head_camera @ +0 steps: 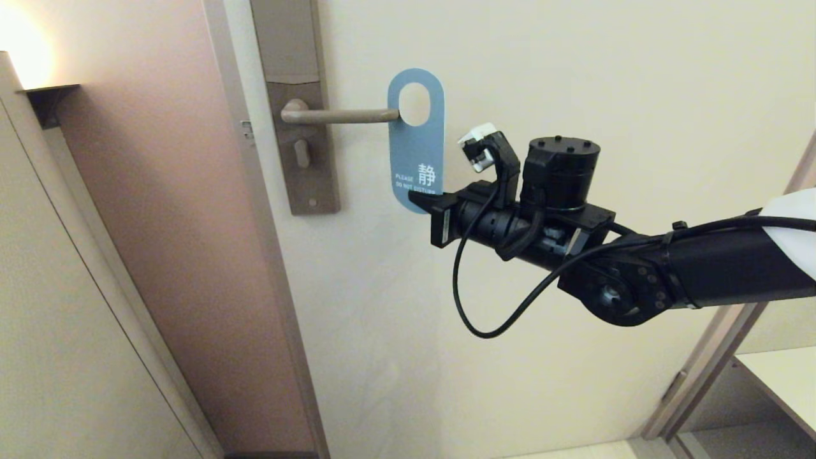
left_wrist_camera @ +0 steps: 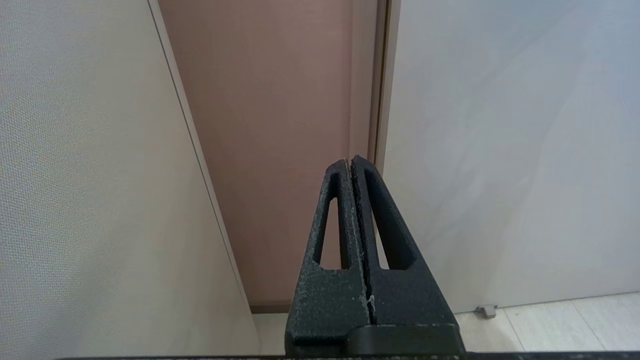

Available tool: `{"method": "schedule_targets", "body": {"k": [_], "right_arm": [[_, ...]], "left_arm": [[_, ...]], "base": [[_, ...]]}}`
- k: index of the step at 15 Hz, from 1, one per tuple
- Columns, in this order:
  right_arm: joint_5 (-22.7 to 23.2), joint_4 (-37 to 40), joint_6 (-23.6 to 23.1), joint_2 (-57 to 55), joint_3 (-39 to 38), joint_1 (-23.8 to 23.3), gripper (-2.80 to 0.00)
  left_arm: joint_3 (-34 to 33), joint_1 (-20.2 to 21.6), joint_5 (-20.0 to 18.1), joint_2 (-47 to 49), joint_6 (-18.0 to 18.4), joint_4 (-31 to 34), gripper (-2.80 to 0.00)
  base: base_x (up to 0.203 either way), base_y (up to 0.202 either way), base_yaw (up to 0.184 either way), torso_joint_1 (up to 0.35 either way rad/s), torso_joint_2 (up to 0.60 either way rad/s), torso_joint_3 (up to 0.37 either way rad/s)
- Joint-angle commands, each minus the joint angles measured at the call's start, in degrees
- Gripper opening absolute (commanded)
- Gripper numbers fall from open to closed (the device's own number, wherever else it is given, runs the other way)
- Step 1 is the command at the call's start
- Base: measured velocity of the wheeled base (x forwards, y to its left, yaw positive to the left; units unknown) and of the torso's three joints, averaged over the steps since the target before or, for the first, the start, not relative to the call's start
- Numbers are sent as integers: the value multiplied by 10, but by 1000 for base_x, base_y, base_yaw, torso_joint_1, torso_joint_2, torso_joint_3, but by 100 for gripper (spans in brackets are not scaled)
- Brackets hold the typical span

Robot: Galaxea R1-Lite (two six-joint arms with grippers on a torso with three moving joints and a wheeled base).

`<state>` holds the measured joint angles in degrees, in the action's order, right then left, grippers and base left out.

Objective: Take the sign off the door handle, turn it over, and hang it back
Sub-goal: Hang the sign back with the other side facing out

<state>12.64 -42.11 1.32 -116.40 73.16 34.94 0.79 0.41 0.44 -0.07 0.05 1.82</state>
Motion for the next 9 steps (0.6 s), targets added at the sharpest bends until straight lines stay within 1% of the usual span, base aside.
{"method": "schedule_targets", "body": {"k": [1, 5, 7, 9], "right_arm": [[1, -3, 0, -2, 1, 6, -280], [1, -3, -4, -7, 1, 11, -280], [1, -2, -24, -10, 1, 16, -280], [1, -1, -33, -11, 1, 22, -280]], "left_arm": [[0, 0, 0, 1, 0, 0, -280], [0, 0, 0, 1, 0, 0, -280], [0, 0, 0, 1, 0, 0, -280], [0, 0, 0, 1, 0, 0, -280]], "base": [[0, 0, 0, 0, 0, 0], [0, 0, 0, 0, 0, 0], [0, 0, 0, 0, 0, 0], [0, 0, 0, 0, 0, 0]]}}
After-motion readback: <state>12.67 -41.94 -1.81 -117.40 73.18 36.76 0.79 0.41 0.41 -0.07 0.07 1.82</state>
